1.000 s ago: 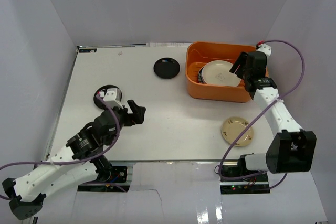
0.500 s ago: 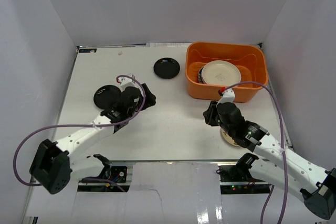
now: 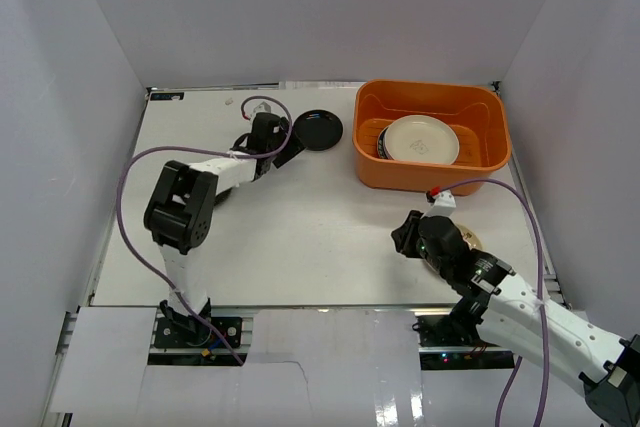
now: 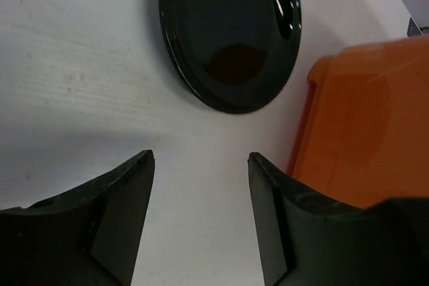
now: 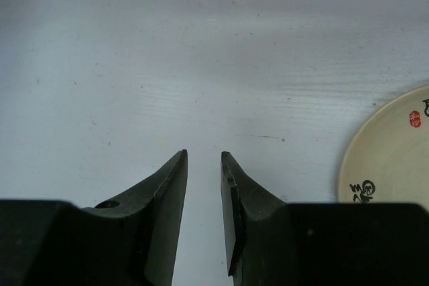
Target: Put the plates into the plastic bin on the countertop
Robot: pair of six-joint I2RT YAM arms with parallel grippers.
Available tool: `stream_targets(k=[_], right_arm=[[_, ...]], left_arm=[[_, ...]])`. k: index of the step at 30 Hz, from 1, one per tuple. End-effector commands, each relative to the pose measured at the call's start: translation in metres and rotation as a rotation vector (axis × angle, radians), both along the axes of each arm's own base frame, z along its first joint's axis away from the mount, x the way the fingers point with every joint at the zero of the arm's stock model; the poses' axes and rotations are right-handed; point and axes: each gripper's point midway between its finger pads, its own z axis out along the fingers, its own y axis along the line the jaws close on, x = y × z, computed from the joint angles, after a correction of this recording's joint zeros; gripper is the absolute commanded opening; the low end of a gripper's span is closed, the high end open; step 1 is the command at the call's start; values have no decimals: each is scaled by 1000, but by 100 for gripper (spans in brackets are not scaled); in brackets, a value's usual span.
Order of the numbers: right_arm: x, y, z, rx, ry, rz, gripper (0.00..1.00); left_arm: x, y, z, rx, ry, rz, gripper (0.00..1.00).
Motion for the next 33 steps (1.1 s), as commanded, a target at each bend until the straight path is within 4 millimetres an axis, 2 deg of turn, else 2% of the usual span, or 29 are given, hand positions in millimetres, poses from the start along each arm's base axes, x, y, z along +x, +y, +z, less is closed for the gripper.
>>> stream_targets(k=[1, 2, 4, 5, 6, 7, 8, 9, 12, 17, 18, 19, 20, 21, 22, 23, 24, 25, 26, 30, 31, 33], right_arm=[[2, -4, 3, 26, -19, -38, 33], [1, -6, 3, 28, -29, -40, 33], [0, -5, 3, 28, -28, -25, 33], [-1, -4, 2, 28, -24, -17, 33], [-1, -3, 3, 26, -19, -12, 32], [-2, -3, 0, 19, -10, -11, 32], [-1, -4, -2, 14, 1, -23, 32], [-1, -6, -3, 14, 4, -35, 33], [3, -17, -6, 8, 20, -96, 34], [17, -68, -27, 5, 130, -295, 38], [18, -75, -27, 24, 137, -323, 40], [22, -91, -27, 38, 134, -394, 42], [24, -100, -20, 46, 99, -435, 47], [22, -110, -19, 32, 98, -473, 50], [25, -125, -11, 14, 72, -536, 53], [24, -133, -7, 3, 60, -567, 59], [20, -141, -10, -24, 76, -601, 62], [19, -157, -8, -60, 65, -670, 65], [18, -165, -11, -85, 68, -702, 73], [18, -191, -11, -91, 88, -826, 83], [18, -197, -15, -113, 109, -848, 87], [15, -216, -18, -128, 140, -925, 91]], left_arm=[[37, 1, 13, -73, -21, 6, 66], [43, 3, -6, -71, 12, 17, 65], [53, 4, -13, -83, 20, 16, 62], [63, 2, -8, -91, 4, 17, 61], [66, 1, -21, -90, 23, 17, 60], [69, 0, -24, -96, 27, 13, 59], [76, -2, -20, -102, 14, 12, 57], [78, -4, -30, -100, 27, 9, 57], [87, -4, -35, -105, 23, 14, 55], [92, -3, -48, -147, 33, 20, 51], [91, -2, -52, -162, 34, 17, 48], [90, -3, -54, -179, 41, 22, 45], [89, -2, -54, -188, 38, 26, 42], [88, -1, -55, -193, 35, 32, 33], [87, -1, -54, -201, 29, 34, 29], [88, 0, -53, -202, 26, 34, 24], [88, 1, -53, -199, 27, 36, 11], [90, 2, -50, -195, 17, 34, 6], [91, 3, -49, -192, 14, 35, 1], [89, 9, -39, -230, 11, 19, 0], [81, 13, -46, -234, 31, 28, 0], [78, 18, -29, -278, 3, 44, 0]])
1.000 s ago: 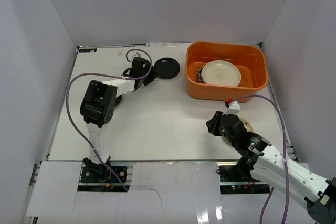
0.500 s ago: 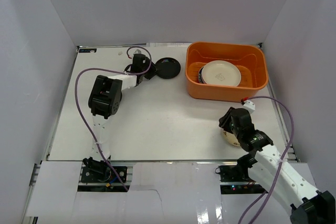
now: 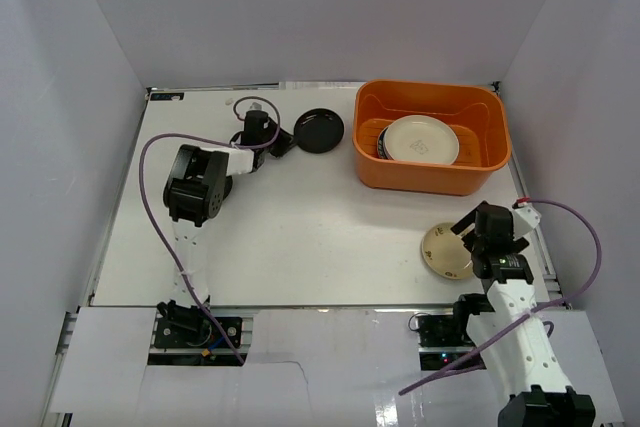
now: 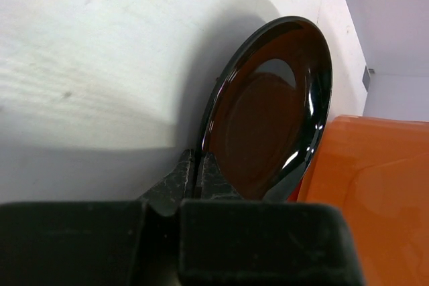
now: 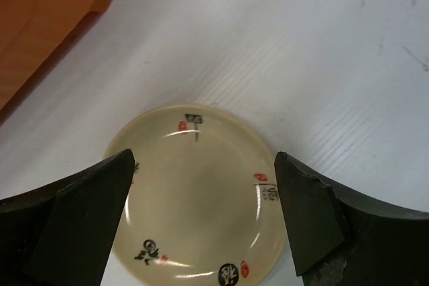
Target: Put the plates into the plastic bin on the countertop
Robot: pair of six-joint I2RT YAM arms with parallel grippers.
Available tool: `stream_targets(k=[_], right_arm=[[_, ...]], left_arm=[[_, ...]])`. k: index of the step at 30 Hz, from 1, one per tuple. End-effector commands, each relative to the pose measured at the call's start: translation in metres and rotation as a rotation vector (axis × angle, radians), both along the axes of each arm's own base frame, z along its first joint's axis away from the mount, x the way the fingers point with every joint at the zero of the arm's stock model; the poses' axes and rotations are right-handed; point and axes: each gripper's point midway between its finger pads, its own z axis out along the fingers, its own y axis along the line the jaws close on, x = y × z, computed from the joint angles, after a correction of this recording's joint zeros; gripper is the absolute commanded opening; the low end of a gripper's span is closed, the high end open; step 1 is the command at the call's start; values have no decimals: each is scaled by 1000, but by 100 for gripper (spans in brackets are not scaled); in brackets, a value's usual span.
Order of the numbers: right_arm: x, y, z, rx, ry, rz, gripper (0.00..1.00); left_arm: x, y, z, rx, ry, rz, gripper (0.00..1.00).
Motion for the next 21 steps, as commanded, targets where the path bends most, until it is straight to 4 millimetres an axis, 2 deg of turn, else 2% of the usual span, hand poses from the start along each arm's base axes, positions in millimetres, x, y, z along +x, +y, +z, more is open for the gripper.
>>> stream_targets(k=[1, 5, 6, 7, 8, 9, 10, 12, 13, 15, 16, 19, 20, 21], right_arm=[[5, -27, 10, -30, 19, -99, 91], [11, -37, -1, -4, 29, -67, 92], [9, -39, -11, 20, 43, -62, 92], [11, -25, -21, 87, 62, 6, 92], [13, -19, -26, 110, 66, 39, 92], [12, -12, -32, 139, 79, 66, 92], [10, 2, -40, 199, 94, 120, 92], [14, 20, -40, 263, 52, 197, 88], [10, 33, -44, 316, 43, 240, 86], [6, 44, -49, 354, 42, 273, 84], [-1, 55, -54, 393, 48, 307, 81], [-11, 80, -59, 463, 51, 395, 78], [-18, 87, -66, 481, 73, 409, 76], [-23, 97, -68, 491, 87, 450, 74]], left_arm=[[-10, 11, 27, -65, -23, 12, 0], [-30, 12, 57, -131, -62, 23, 0], [-32, 11, 66, -145, -85, 20, 0], [-35, 11, 75, -154, -99, 20, 0], [-40, 10, 82, -163, -110, 15, 0], [-46, 11, 98, -175, -142, 13, 0], [-50, 12, 107, -180, -159, 12, 0], [-60, 19, 117, -174, -182, 32, 0], [-65, 21, 139, -175, -230, 35, 0], [-70, 29, 155, -157, -266, 62, 0], [-78, 34, 174, -147, -310, 64, 0], [-89, 45, 197, -122, -359, 102, 0], [-97, 49, 220, -124, -411, 106, 0], [-100, 52, 229, -121, -429, 116, 0]])
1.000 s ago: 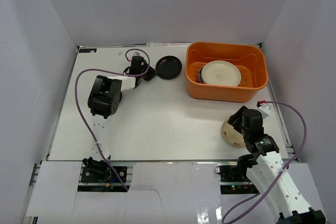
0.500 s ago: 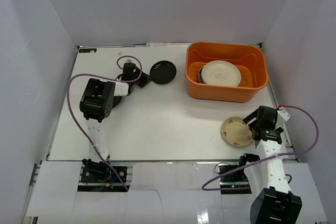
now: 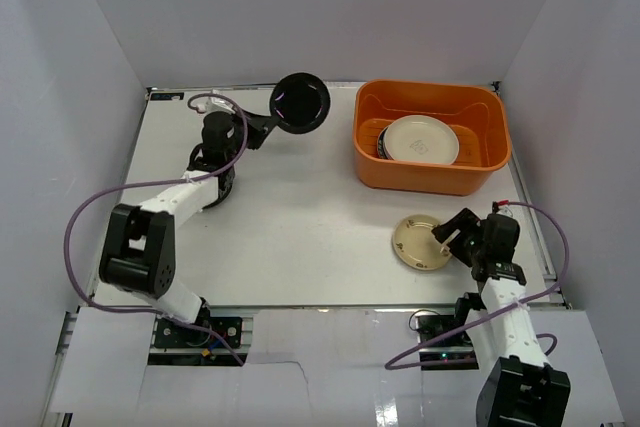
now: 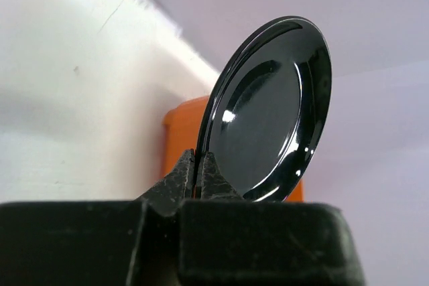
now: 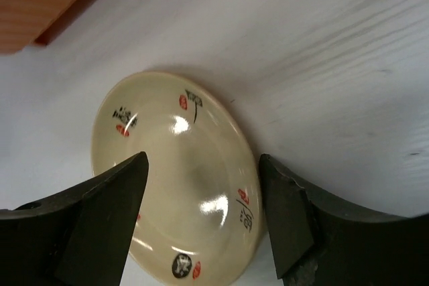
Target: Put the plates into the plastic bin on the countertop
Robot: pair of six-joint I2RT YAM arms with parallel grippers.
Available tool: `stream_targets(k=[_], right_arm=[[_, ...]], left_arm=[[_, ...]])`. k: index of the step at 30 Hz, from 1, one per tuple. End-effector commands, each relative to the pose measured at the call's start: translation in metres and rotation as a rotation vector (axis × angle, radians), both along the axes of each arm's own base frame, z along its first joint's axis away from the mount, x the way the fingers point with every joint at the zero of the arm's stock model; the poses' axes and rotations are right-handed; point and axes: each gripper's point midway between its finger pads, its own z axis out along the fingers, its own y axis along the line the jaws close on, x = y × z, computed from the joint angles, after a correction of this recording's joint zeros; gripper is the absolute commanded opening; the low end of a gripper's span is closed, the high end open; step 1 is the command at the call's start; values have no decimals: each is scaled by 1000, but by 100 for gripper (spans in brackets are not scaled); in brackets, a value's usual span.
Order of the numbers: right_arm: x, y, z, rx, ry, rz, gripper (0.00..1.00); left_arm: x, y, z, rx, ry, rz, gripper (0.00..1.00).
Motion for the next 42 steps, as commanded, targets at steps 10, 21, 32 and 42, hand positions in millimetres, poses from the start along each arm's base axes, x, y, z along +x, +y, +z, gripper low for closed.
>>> stream_targets(k=[10, 21, 32, 42], right_arm=[[-43, 63, -35, 172, 107, 174, 43], [-27, 61, 53, 87, -89, 216, 8], [-18, 7, 274, -171, -529, 7, 8], [44, -13, 357, -202, -718, -142, 8]], left_arm=[[-60, -39, 131, 83, -316, -76, 0], [-69, -125, 140, 152, -327, -240, 0], [-19, -176, 121, 340, -267, -276, 0], [6, -248, 77, 419, -197, -380, 0]])
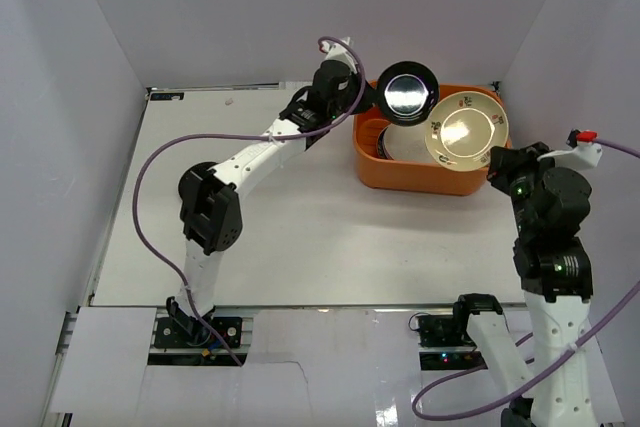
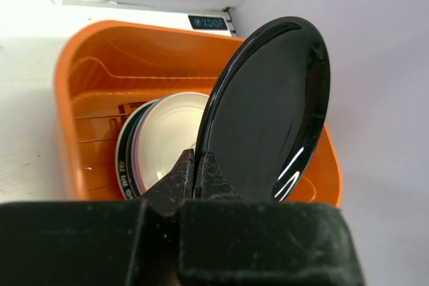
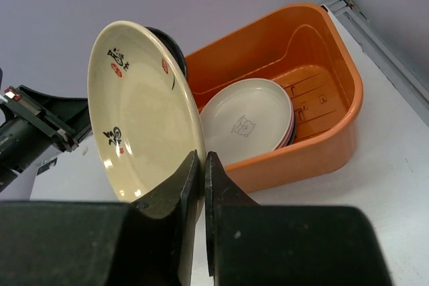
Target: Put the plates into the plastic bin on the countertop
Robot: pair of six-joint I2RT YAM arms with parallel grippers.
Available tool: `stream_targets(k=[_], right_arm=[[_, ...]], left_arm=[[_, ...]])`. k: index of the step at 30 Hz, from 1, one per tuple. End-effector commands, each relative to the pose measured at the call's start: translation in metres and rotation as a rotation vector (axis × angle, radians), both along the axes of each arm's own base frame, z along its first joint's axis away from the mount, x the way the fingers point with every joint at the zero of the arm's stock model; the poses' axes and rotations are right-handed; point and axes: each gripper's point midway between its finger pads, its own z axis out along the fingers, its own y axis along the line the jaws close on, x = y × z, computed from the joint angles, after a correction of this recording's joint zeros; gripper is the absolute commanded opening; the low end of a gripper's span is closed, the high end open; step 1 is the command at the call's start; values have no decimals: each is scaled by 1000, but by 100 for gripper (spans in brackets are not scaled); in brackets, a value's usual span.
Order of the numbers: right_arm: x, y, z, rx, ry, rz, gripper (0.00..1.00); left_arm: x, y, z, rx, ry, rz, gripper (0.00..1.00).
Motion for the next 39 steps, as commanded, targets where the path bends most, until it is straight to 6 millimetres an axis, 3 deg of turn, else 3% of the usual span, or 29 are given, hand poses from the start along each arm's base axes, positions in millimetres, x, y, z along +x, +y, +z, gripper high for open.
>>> stream_targets(k=[1, 3, 4, 6, 7, 11, 12, 15, 17, 22, 25, 26, 28, 29, 30, 32, 33, 34, 35, 36, 38, 39], right_arm=[[37, -2, 23, 17, -84, -23, 8], [47, -3, 21, 17, -78, -31, 8], [56, -3, 17, 14, -64, -32, 8], [65, -9, 15, 0, -72, -67, 8], [73, -12, 7, -6, -49, -83, 8], [94, -14, -10, 10, -17, -82, 8], [100, -13, -11, 14, -20, -76, 8], [118, -29, -30, 33, 15, -99, 8], [128, -27, -53, 51, 64, -67, 8], [144, -24, -89, 46, 128, -28, 8], [150, -21, -112, 42, 173, -4, 8], [150, -20, -123, 47, 194, 2, 8], [153, -19, -137, 54, 223, 10, 8], [154, -17, -142, 57, 231, 17, 8], [157, -17, -149, 60, 247, 20, 8], [161, -13, -153, 62, 255, 38, 8], [166, -12, -157, 56, 269, 44, 8], [169, -11, -159, 51, 277, 46, 8], [172, -8, -162, 45, 285, 55, 8], [178, -8, -167, 43, 299, 62, 8], [184, -2, -171, 44, 316, 88, 8], [187, 3, -181, 46, 343, 112, 8]], left_arm=[[-5, -27, 9, 24, -14, -52, 0], [-4, -41, -1, 50, -11, -72, 0], [-1, -48, -25, 86, 24, -79, 0], [-1, -59, -24, 88, 13, -96, 0], [1, -64, -43, 111, 37, -102, 0], [2, -73, -65, 132, 65, -104, 1], [3, -74, -70, 135, 73, -103, 7], [2, -79, -91, 146, 106, -114, 13], [2, -82, -104, 150, 126, -117, 18], [5, -86, -114, 144, 130, -115, 38], [6, -85, -100, 127, 104, -114, 48], [8, -85, -94, 122, 80, -116, 57], [3, -85, -67, 94, 30, -153, 70], [6, -81, -56, 88, 9, -147, 81], [5, -76, -30, 68, -34, -145, 85], [11, -60, -6, 48, -65, -120, 93], [6, -50, 24, 27, -107, -114, 94], [10, -36, 37, 28, -129, -87, 95], [9, -26, 35, 45, -124, -77, 97], [4, -6, 68, 34, -171, -28, 98], [6, 27, 83, 36, -189, 44, 98], [4, 41, 62, 73, -148, 64, 98]])
